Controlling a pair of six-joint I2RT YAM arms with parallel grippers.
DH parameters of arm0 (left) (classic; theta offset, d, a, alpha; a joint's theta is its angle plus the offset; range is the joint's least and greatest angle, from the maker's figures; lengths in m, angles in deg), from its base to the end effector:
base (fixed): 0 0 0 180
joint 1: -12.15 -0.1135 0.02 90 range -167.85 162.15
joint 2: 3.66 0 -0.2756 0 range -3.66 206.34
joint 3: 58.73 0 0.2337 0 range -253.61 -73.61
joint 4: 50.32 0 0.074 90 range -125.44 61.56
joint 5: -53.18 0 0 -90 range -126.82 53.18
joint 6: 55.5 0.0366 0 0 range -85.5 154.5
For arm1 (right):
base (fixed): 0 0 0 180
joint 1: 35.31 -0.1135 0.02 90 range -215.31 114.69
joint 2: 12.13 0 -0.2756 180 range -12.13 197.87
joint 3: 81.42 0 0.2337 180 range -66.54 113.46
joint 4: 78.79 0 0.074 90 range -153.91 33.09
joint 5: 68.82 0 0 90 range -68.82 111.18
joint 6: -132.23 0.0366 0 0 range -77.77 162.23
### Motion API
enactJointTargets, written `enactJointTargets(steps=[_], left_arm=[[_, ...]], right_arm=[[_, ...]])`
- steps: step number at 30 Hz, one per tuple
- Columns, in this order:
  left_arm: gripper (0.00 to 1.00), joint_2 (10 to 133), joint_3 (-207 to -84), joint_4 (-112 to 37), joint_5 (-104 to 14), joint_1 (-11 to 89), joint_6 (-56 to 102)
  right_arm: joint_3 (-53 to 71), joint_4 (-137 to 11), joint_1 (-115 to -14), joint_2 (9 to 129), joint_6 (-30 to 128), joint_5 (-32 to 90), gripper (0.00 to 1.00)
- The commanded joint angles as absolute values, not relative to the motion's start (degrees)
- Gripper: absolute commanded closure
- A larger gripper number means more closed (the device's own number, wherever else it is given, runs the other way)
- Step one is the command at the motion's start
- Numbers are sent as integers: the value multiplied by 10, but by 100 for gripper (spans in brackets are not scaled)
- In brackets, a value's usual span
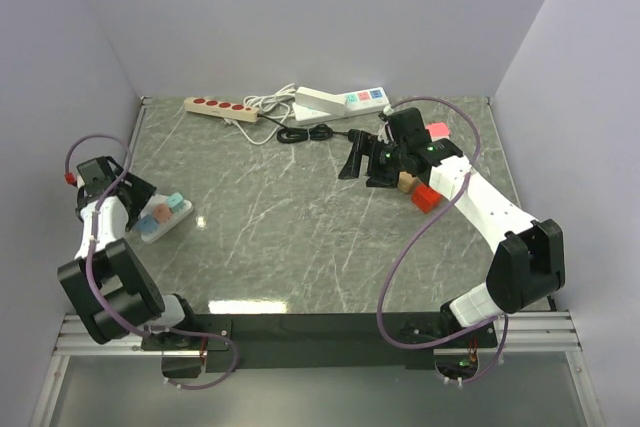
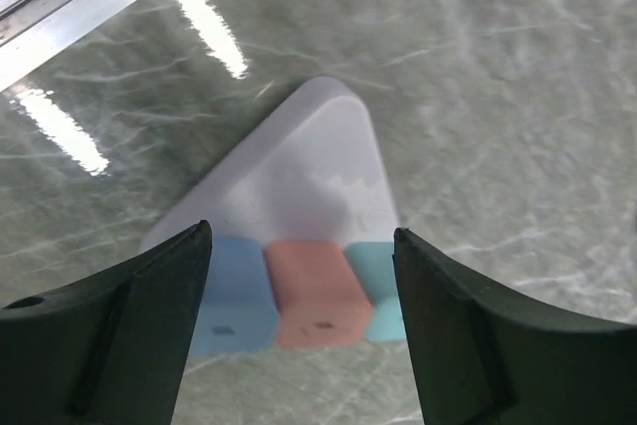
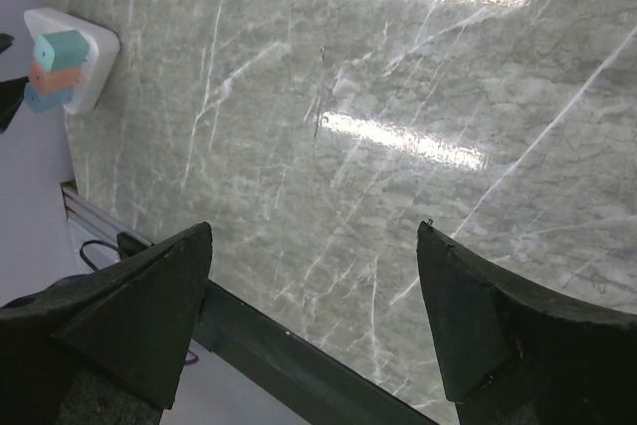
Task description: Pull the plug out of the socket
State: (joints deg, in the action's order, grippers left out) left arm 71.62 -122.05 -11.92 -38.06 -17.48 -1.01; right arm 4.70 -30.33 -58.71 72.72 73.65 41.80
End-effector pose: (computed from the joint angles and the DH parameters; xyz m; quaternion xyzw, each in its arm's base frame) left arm 0.2170 0.1225 0.2465 -0.5033 0.7947 -0.0276 0.3381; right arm 0.2725 0.1320 0.3137 -0.0011 0.9183 0.3132 0.2420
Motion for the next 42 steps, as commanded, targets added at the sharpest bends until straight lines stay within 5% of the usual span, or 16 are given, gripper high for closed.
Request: enactJointTargets(steps=[1, 12, 42], left_arm=[[22, 732, -1205, -145, -380, -196, 0], [37, 772, -1154, -187, -461, -200, 8], [55, 709, -969, -453, -584, 257, -353]], right_arm=[[69, -310, -593, 722, 725, 425, 10], [51, -317, -592, 719, 728, 427, 11], [85, -336, -660, 827, 774, 436, 12]])
